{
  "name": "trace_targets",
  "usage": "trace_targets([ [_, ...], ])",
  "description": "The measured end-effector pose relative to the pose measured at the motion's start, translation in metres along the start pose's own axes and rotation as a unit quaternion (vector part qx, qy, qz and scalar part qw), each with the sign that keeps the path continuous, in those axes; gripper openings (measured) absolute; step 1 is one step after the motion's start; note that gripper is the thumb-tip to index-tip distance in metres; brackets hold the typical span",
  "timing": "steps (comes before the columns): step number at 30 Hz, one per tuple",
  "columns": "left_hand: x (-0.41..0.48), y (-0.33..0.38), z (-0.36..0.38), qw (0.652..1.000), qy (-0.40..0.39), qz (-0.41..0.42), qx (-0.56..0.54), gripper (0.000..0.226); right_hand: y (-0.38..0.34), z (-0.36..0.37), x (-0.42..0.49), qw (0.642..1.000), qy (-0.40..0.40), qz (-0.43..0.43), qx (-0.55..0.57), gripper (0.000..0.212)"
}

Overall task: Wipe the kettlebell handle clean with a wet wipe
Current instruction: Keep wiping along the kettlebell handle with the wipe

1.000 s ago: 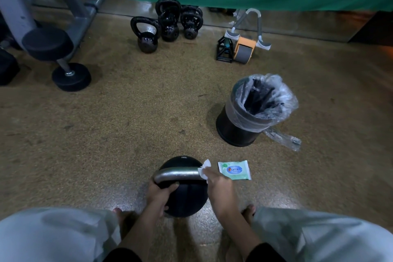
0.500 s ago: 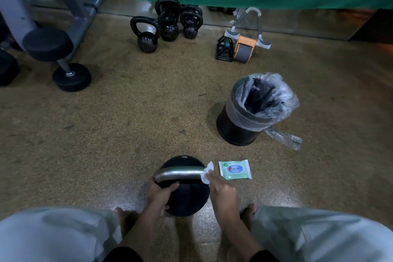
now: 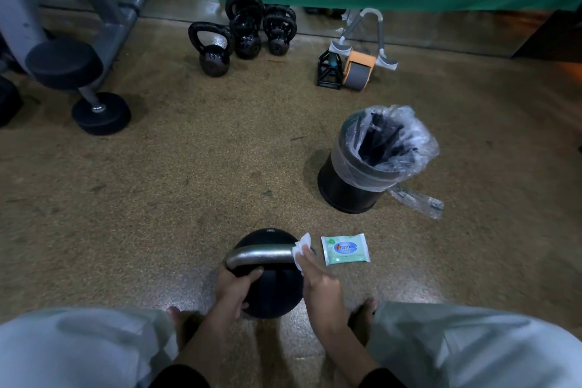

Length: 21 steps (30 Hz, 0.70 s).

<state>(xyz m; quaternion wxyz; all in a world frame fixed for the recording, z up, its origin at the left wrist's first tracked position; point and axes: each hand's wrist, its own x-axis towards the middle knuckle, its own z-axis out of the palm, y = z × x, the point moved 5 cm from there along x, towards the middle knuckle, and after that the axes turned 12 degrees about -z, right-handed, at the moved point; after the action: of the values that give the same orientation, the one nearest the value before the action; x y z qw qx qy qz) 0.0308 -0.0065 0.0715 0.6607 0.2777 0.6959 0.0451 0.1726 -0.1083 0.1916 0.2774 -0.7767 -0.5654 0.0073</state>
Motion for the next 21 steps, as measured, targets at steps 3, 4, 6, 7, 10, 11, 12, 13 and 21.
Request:
trace_targets([
  [3,-0.001,0.000,0.000,1.000,0.005,-0.006,0.004,0.059,-0.006,0.004,-0.010,1.000,-0.010,-0.011,0.017,0.057],
  [4,-0.003,0.000,0.000,1.000,0.007,-0.006,0.006,0.060,-0.004,0.004,-0.013,1.000,-0.011,-0.005,0.025,0.059],
  [6,-0.003,0.000,-0.001,1.000,0.005,-0.006,0.009,0.061,0.003,0.002,-0.014,0.999,-0.002,0.014,0.033,0.062],
  [7,-0.003,0.000,-0.001,1.000,0.003,-0.005,0.007,0.061,0.005,0.001,-0.010,0.999,0.002,0.021,0.030,0.063],
  [10,-0.005,0.001,-0.001,1.000,0.000,-0.002,0.001,0.060,-0.003,0.003,-0.001,1.000,0.004,0.013,0.011,0.061],
  [11,-0.006,0.001,0.000,1.000,-0.002,-0.001,0.000,0.060,-0.007,0.006,-0.001,1.000,0.001,0.003,0.010,0.061],
  [12,-0.007,0.001,0.000,1.000,-0.004,-0.001,0.000,0.059,-0.011,0.008,-0.004,1.000,-0.004,-0.006,0.012,0.062],
  [13,-0.009,0.002,0.001,1.000,-0.003,-0.002,-0.001,0.059,-0.013,0.009,-0.008,1.000,-0.009,-0.013,0.016,0.064],
  [21,-0.015,0.006,0.000,1.000,-0.004,0.000,-0.004,0.060,0.000,0.001,-0.005,1.000,0.012,0.017,0.021,0.064],
])
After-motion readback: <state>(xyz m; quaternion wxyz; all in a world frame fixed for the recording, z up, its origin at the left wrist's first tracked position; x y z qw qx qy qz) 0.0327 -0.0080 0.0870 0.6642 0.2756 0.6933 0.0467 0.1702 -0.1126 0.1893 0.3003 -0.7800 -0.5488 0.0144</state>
